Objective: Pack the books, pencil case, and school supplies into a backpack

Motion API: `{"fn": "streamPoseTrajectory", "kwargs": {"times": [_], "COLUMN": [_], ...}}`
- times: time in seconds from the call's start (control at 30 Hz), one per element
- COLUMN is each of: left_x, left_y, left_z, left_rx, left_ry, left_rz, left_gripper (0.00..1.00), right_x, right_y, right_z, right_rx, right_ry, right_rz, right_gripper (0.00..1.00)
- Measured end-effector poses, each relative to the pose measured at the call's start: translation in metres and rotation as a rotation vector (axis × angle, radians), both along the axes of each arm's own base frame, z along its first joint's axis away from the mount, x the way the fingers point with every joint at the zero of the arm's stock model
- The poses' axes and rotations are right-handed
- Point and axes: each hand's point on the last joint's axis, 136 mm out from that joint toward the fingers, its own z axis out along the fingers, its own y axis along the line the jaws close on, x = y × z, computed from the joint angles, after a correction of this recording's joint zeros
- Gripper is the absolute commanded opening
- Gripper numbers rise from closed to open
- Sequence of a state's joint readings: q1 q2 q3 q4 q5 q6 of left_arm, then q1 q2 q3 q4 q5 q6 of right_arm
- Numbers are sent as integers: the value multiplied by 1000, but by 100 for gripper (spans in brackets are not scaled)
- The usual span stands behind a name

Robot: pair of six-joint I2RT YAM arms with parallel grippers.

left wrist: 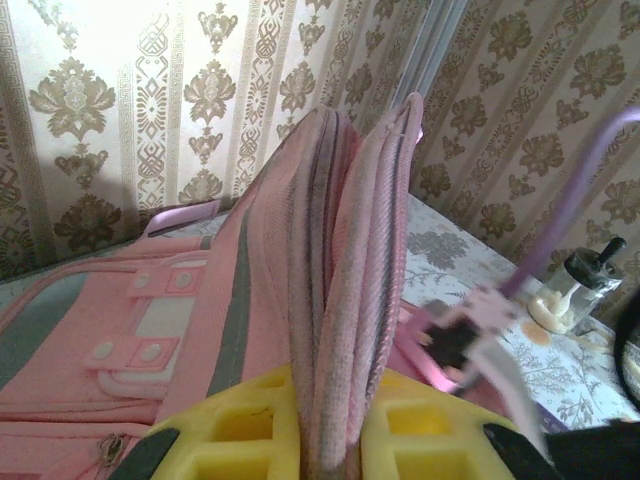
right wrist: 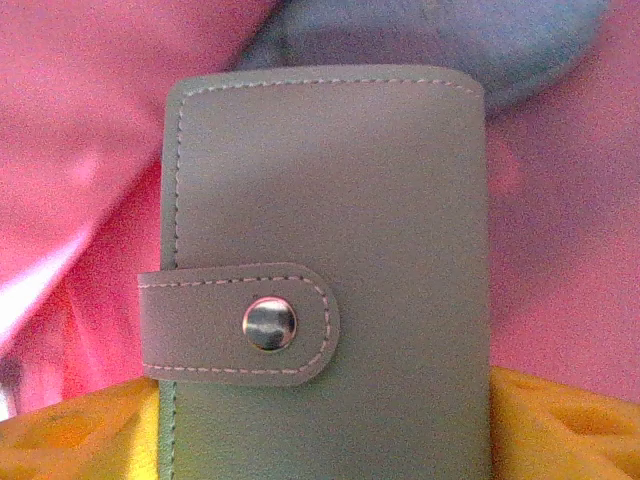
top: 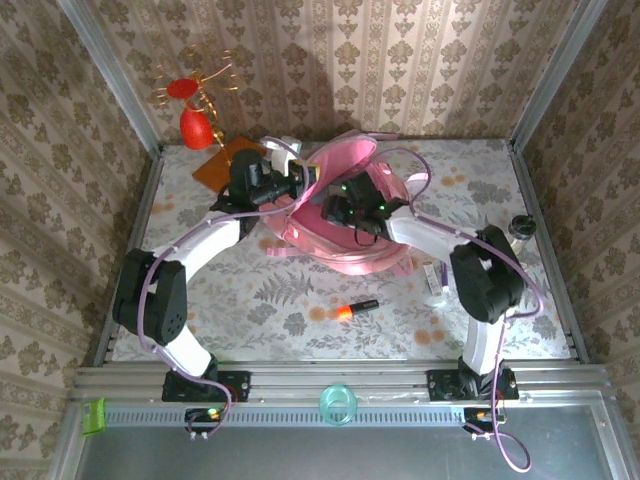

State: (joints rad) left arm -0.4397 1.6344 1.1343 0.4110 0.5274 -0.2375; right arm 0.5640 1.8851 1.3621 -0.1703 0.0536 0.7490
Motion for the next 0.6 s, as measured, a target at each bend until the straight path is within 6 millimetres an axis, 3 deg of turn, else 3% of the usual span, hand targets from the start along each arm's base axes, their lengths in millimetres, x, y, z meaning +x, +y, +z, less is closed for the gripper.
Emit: {"fn": "streamPoseTrajectory", "kwargs": {"times": [0.13, 0.27, 0.4, 0.6], "left_x": [-1, -1, -1, -5], "left_y": [-1, -1, -1, -1], "left_z": [1, 1, 1, -4], "left_rx": [-2, -2, -1, 6], "left_ry": [0, -1, -1, -3], "left_rz": [-2, -1, 2, 6], "left_gripper": [0, 0, 0, 0], "right_x": [18, 14, -11, -60], "right_y": [10, 9, 0, -31], "right_z": [-2, -1, 0, 26], "right_rx": [35, 51, 53, 31], "right_ry": [-1, -14, -16, -79], "right_rz": [-37, -31, 10, 81], "right_gripper": [91, 92, 92, 91]}}
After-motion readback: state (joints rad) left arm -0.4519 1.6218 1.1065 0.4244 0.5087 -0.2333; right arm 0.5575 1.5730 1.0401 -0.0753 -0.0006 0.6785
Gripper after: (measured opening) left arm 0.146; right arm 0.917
